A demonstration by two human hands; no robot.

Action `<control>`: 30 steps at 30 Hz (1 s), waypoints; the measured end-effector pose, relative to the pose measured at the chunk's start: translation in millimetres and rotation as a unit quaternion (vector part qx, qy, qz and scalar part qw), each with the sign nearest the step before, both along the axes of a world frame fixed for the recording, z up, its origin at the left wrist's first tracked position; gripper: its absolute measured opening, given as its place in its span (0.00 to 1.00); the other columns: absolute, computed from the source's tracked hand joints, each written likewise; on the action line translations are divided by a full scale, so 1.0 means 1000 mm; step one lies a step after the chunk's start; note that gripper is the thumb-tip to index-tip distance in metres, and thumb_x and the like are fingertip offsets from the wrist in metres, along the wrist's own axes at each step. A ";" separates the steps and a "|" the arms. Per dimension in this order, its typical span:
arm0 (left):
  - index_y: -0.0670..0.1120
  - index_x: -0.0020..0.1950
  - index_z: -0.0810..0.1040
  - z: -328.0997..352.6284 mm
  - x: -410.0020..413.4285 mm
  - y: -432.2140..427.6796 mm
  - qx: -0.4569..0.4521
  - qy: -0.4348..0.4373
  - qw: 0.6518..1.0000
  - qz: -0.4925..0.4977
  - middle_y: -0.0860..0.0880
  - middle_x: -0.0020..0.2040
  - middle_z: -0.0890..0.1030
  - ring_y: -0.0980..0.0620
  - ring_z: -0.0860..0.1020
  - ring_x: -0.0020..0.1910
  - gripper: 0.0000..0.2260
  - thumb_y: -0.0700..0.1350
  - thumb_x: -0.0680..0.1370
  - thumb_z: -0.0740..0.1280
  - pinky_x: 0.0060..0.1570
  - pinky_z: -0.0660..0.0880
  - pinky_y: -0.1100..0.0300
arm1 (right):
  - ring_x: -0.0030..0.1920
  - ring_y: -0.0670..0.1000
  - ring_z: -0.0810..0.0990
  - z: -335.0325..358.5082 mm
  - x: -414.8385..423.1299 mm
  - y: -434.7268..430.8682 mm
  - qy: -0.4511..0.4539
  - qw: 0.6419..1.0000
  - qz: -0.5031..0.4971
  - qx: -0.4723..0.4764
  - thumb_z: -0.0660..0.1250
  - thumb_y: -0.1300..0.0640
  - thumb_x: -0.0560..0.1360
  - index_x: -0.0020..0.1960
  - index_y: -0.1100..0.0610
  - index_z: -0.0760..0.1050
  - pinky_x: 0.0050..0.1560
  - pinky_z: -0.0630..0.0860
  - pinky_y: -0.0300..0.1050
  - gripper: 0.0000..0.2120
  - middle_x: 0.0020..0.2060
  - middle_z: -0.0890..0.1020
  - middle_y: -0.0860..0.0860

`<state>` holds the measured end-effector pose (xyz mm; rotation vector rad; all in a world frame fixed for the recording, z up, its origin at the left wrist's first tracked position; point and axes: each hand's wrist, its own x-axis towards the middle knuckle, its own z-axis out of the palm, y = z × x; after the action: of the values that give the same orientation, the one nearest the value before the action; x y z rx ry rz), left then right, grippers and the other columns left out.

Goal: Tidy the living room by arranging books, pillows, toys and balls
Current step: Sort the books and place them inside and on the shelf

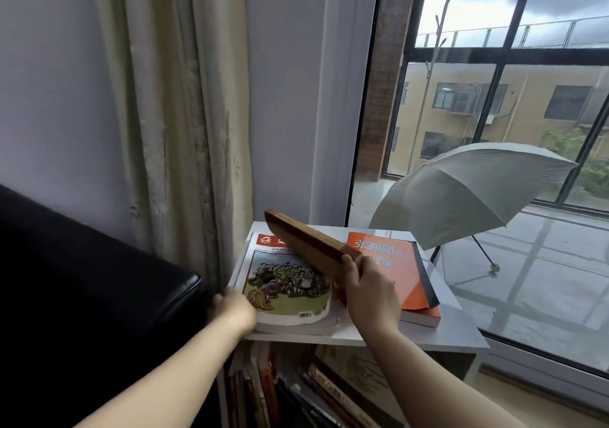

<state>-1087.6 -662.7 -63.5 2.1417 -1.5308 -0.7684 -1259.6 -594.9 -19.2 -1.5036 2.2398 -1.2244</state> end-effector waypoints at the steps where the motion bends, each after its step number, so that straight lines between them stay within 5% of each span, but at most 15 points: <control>1: 0.43 0.73 0.58 0.004 -0.003 0.003 -0.037 -0.059 0.997 -0.037 0.41 0.74 0.58 0.41 0.60 0.71 0.22 0.43 0.80 0.57 0.68 0.62 0.50 | 0.46 0.53 0.77 0.000 0.003 -0.002 0.000 1.000 -0.005 -0.003 0.52 0.43 0.80 0.44 0.50 0.68 0.41 0.68 0.44 0.13 0.41 0.77 0.48; 3: 0.46 0.74 0.60 0.013 -0.014 0.005 -0.126 -0.037 0.986 -0.105 0.44 0.75 0.57 0.43 0.58 0.73 0.23 0.50 0.80 0.58 0.70 0.60 0.51 | 0.46 0.53 0.78 -0.002 0.008 -0.005 0.023 1.000 0.007 -0.011 0.54 0.42 0.79 0.44 0.51 0.70 0.42 0.70 0.44 0.14 0.43 0.79 0.49; 5: 0.47 0.71 0.68 0.020 -0.025 0.002 -0.063 0.270 0.952 -0.128 0.45 0.70 0.69 0.44 0.67 0.69 0.32 0.67 0.73 0.60 0.69 0.63 0.51 | 0.46 0.53 0.79 -0.006 0.013 -0.006 0.038 0.997 0.059 -0.012 0.55 0.40 0.78 0.45 0.54 0.74 0.46 0.74 0.47 0.19 0.44 0.81 0.50; 6: 0.49 0.68 0.71 0.023 -0.029 0.000 0.018 0.426 0.897 -0.114 0.45 0.66 0.74 0.44 0.71 0.66 0.39 0.74 0.66 0.60 0.69 0.65 0.49 | 0.47 0.53 0.79 -0.009 0.015 -0.007 0.026 0.996 0.090 -0.004 0.53 0.40 0.78 0.46 0.55 0.77 0.49 0.75 0.49 0.21 0.45 0.82 0.51; 8: 0.49 0.63 0.74 0.018 -0.029 -0.001 0.119 0.566 0.815 -0.025 0.42 0.60 0.79 0.41 0.76 0.60 0.38 0.74 0.64 0.60 0.65 0.69 0.43 | 0.54 0.54 0.78 -0.013 0.016 -0.011 0.002 0.992 0.116 0.040 0.49 0.41 0.79 0.51 0.54 0.79 0.57 0.72 0.51 0.24 0.50 0.82 0.51; 9: 0.46 0.63 0.73 0.017 -0.027 0.000 0.123 0.563 0.817 -0.010 0.41 0.58 0.80 0.40 0.78 0.57 0.32 0.68 0.70 0.63 0.62 0.72 0.44 | 0.59 0.53 0.75 -0.016 0.013 -0.014 0.017 0.992 0.106 0.069 0.49 0.40 0.80 0.56 0.52 0.77 0.61 0.68 0.51 0.23 0.55 0.80 0.50; 12: 0.39 0.64 0.69 0.014 -0.030 -0.001 0.063 0.446 0.892 0.030 0.37 0.59 0.78 0.39 0.78 0.55 0.17 0.41 0.77 0.66 0.53 0.76 0.49 | 0.72 0.53 0.59 -0.029 0.003 -0.020 0.102 0.976 0.075 0.177 0.53 0.39 0.78 0.69 0.47 0.66 0.71 0.57 0.52 0.23 0.71 0.66 0.47; 14: 0.36 0.65 0.69 0.018 -0.035 -0.004 0.071 0.424 0.902 0.030 0.36 0.60 0.78 0.38 0.78 0.57 0.15 0.34 0.78 0.63 0.49 0.75 0.48 | 0.73 0.53 0.55 -0.037 -0.003 -0.021 0.108 0.968 0.076 0.213 0.55 0.37 0.76 0.70 0.47 0.63 0.72 0.57 0.53 0.26 0.73 0.61 0.48; 18: 0.35 0.64 0.71 0.024 -0.037 -0.014 0.069 0.394 0.916 0.019 0.35 0.58 0.78 0.37 0.79 0.55 0.15 0.33 0.77 0.62 0.45 0.76 0.48 | 0.64 0.53 0.68 -0.035 -0.017 -0.025 0.117 0.973 0.061 0.190 0.53 0.48 0.80 0.64 0.49 0.68 0.63 0.65 0.50 0.15 0.64 0.72 0.48; 21: 0.37 0.64 0.68 0.023 -0.034 -0.015 0.048 0.349 0.936 0.001 0.37 0.58 0.78 0.39 0.79 0.53 0.15 0.35 0.78 0.63 0.44 0.75 0.51 | 0.64 0.55 0.70 -0.040 -0.036 -0.030 0.037 0.980 0.046 0.192 0.49 0.55 0.81 0.64 0.51 0.68 0.63 0.69 0.50 0.15 0.62 0.76 0.52; 26: 0.39 0.61 0.70 0.018 -0.020 -0.020 0.071 0.395 0.915 -0.044 0.40 0.48 0.80 0.44 0.79 0.40 0.12 0.38 0.78 0.63 0.32 0.75 0.56 | 0.70 0.55 0.66 -0.047 -0.054 -0.034 -0.052 0.976 0.079 0.196 0.53 0.60 0.78 0.63 0.48 0.73 0.66 0.69 0.56 0.18 0.65 0.75 0.52; 30: 0.39 0.56 0.75 0.017 -0.024 -0.027 0.086 0.400 0.912 -0.022 0.39 0.43 0.81 0.43 0.78 0.36 0.09 0.41 0.79 0.60 0.29 0.76 0.60 | 0.77 0.54 0.50 -0.045 -0.064 -0.036 0.100 0.956 0.109 0.255 0.53 0.46 0.81 0.73 0.45 0.59 0.75 0.51 0.53 0.22 0.76 0.57 0.48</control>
<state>-1111.3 -689.4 -46.9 1.5537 -1.0801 -1.5930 -1324.0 -630.9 -64.5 -1.6443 2.1957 -0.3978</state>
